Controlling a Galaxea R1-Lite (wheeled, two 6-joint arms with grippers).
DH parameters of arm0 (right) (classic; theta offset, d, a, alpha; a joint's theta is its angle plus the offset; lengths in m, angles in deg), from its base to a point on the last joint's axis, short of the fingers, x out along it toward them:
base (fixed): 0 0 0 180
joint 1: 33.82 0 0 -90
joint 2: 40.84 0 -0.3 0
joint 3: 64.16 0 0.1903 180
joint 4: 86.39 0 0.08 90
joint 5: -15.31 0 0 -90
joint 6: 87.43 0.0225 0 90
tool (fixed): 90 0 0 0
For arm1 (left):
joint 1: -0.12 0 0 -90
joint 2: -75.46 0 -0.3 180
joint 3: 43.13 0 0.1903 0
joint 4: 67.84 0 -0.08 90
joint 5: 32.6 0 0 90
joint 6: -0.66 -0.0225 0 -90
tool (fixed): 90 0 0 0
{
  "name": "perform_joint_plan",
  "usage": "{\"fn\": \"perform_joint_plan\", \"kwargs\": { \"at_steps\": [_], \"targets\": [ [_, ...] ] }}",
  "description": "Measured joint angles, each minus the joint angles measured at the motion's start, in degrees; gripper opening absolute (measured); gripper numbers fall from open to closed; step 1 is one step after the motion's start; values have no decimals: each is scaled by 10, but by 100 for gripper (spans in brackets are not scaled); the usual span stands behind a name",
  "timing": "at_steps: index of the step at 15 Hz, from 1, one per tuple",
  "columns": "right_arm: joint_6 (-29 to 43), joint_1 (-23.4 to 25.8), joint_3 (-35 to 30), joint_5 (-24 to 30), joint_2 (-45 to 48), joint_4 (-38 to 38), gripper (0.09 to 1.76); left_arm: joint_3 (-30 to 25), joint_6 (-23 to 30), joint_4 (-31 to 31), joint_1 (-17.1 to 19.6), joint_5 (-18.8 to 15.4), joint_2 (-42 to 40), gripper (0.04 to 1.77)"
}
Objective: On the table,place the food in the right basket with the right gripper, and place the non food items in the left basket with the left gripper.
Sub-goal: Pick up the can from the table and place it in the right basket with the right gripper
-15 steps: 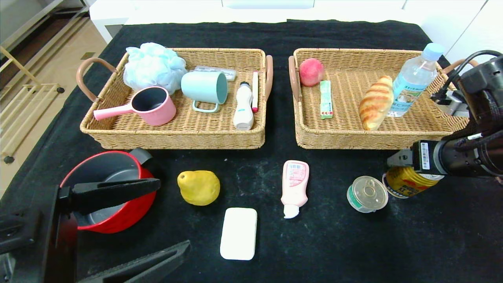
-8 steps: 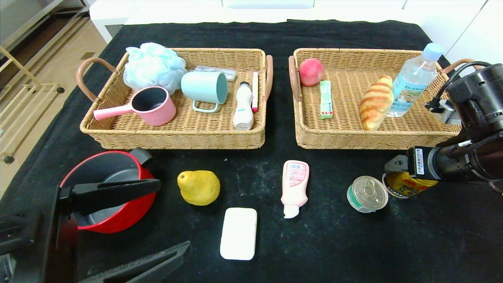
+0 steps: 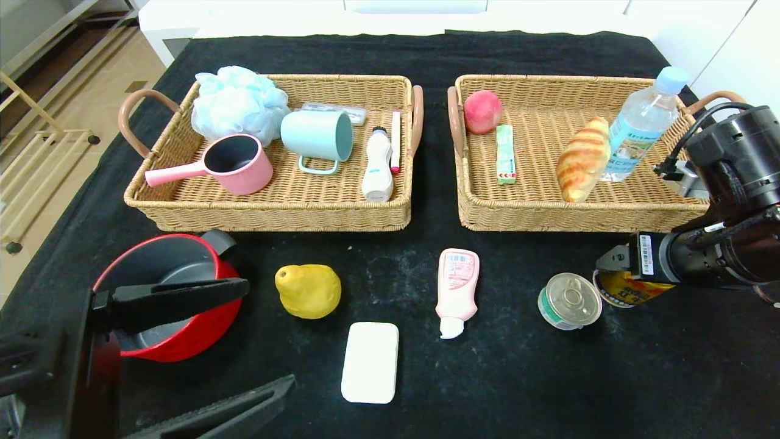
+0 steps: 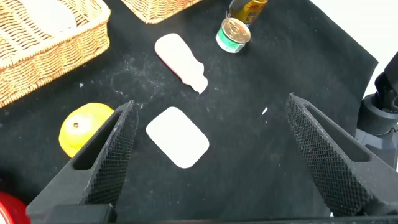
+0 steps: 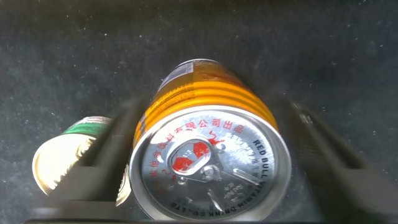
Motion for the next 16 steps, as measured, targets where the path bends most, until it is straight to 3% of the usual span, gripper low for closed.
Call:
{"fn": "perform_joint_plan", "kwargs": {
  "at_steps": [2, 16],
  "targets": [
    [0, 0, -1, 0, -3, -2, 124, 0, 0, 0, 0, 0, 0, 172],
    [8, 2, -15, -3, -7, -5, 122, -4, -1, 0, 1, 0, 0, 172]
  ]
}}
